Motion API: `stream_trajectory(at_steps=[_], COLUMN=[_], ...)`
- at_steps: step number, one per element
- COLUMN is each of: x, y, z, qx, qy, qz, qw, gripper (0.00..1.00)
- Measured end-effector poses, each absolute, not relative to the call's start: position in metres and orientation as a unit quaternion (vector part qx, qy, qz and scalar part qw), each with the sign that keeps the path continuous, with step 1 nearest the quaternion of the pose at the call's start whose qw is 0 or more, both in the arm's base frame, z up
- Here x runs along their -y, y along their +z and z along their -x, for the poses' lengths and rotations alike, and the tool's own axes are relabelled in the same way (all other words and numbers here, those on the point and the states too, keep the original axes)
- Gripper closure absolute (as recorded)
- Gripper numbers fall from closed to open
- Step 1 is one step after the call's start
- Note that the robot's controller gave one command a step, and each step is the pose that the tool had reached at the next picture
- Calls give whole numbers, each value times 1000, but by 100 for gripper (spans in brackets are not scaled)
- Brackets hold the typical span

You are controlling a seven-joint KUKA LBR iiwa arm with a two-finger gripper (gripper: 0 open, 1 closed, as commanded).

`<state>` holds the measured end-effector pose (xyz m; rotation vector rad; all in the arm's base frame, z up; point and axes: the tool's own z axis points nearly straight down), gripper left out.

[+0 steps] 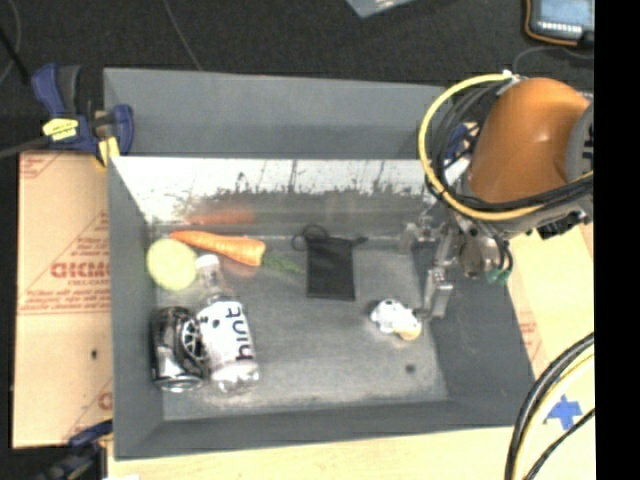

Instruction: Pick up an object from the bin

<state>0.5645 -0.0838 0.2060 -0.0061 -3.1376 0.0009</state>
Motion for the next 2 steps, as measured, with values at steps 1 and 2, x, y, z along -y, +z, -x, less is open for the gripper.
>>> stream_trajectory(at_steps=[1, 2], x=[84, 78], y=[211, 171], z=[-566, -569], qx=[1000, 1000], qy=[1, 1], qz=[1, -25], qw=[-2, -5], gripper=[0, 0])
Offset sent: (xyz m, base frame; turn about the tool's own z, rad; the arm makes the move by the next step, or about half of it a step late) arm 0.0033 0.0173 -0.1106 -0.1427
